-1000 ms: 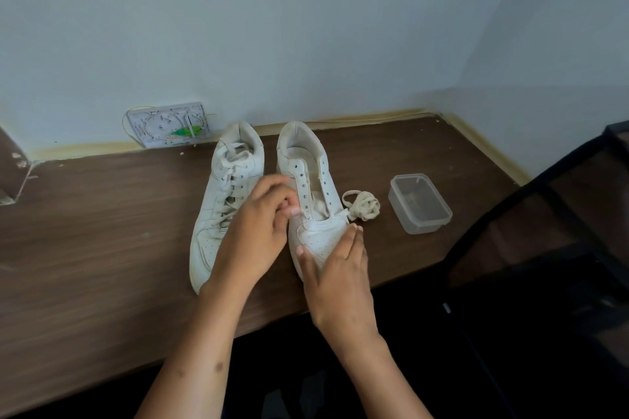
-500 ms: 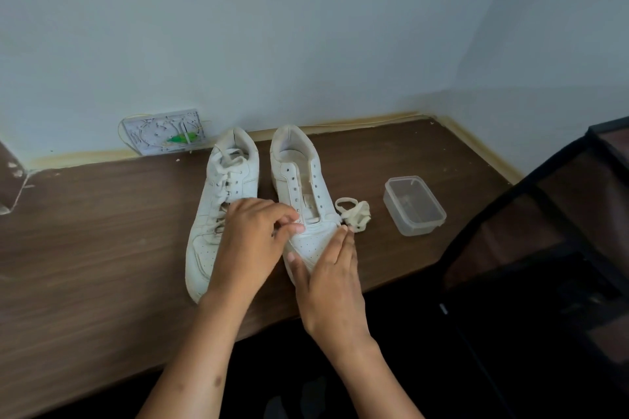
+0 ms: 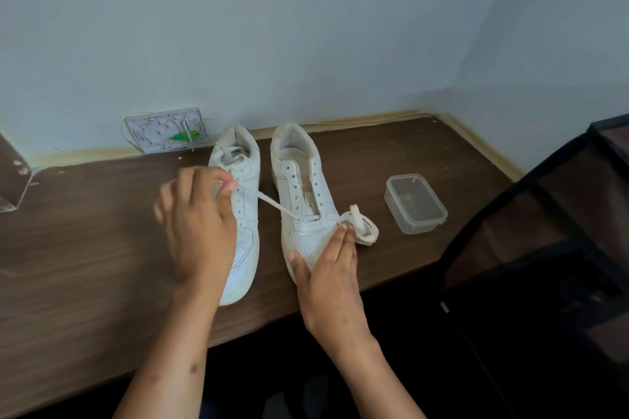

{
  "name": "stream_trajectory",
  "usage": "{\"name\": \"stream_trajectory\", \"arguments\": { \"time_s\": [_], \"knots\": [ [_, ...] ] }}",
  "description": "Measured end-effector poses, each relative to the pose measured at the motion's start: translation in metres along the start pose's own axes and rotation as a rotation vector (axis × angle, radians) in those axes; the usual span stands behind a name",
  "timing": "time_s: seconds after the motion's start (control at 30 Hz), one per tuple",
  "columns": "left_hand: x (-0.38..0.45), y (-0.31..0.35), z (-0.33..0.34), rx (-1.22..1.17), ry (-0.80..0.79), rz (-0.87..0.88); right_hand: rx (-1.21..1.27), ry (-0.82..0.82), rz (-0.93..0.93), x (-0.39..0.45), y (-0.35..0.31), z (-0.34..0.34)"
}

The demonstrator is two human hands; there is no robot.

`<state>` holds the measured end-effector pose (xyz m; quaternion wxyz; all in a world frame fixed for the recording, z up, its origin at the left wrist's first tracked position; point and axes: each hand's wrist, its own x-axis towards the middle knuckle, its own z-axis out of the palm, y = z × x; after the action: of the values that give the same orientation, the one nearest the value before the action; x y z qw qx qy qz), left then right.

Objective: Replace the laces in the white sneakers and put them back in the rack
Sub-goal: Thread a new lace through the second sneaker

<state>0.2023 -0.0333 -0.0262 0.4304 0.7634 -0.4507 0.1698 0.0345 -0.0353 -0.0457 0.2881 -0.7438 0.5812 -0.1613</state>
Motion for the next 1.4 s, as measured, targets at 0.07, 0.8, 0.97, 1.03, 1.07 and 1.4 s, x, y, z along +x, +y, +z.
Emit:
{"name": "stream_trajectory", "arguments": {
  "time_s": [0.07, 0.8, 0.97, 1.03, 1.07, 1.4],
  "knots": [
    [-0.002, 0.005, 0.003, -0.035, -0.100, 0.139, -0.014, -0.004, 0.001, 0.000, 0.000, 0.000],
    [-0.014, 0.019, 0.009, 0.000, -0.229, 0.305, 0.001, 0.008, -0.029, 0.002, 0.001, -0.001],
    [-0.021, 0.026, 0.016, -0.010, -0.283, 0.321, 0.007, 0.019, -0.037, 0.002, 0.003, 0.000],
    [-0.019, 0.026, 0.016, 0.009, -0.254, 0.339, 0.012, 0.030, -0.036, 0.003, 0.003, 0.001],
    [-0.017, 0.025, 0.015, 0.015, -0.210, 0.346, 0.020, 0.037, -0.038, 0.004, 0.003, 0.002],
    [0.000, 0.002, 0.000, -0.022, -0.068, 0.132, 0.062, 0.087, -0.059, 0.004, 0.004, 0.002]
  ]
}}
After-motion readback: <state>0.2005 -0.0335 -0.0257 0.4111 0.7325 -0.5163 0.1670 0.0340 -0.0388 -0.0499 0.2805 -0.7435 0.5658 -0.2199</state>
